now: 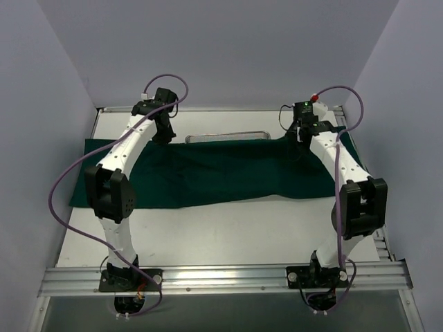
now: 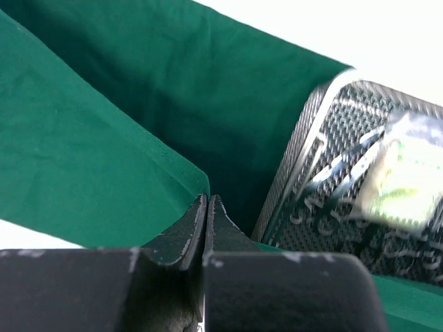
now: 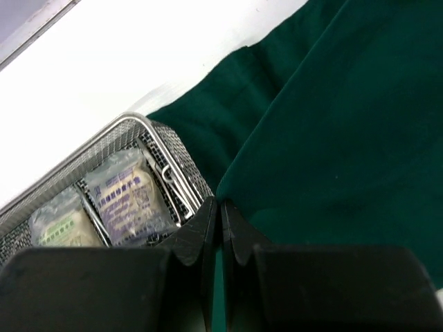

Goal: Open and lay out the surgical kit
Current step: Open the surgical kit at the center of the board.

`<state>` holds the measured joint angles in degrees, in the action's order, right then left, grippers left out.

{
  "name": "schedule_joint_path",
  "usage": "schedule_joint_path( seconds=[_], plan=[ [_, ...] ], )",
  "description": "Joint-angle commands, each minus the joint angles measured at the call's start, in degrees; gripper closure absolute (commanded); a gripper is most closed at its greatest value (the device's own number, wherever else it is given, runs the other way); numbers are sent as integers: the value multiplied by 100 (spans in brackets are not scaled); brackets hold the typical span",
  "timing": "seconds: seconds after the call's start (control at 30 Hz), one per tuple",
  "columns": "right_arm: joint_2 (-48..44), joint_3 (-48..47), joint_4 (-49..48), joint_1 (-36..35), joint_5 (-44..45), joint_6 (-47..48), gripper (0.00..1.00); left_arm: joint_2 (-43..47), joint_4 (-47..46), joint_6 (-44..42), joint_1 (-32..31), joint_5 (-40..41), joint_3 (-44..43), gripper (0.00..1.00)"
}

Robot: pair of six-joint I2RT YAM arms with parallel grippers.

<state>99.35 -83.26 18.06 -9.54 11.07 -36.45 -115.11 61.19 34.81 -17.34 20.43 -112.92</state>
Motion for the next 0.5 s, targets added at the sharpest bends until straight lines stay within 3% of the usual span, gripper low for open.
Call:
schedule_joint_path(
  seconds=[0.0,0.23,0.47],
  plan=[
    [-704,345,294,49,291,-12,100,743,235,-141,-137,524,479,98],
    [-2163,1531,1091,-337,106,-3,100,1868,771,500,-743,481,2104,98],
    [-3999,2612,2726,-426,-429,-12,100,3117,1499,1457,-1402,-565,3766,98]
  ],
)
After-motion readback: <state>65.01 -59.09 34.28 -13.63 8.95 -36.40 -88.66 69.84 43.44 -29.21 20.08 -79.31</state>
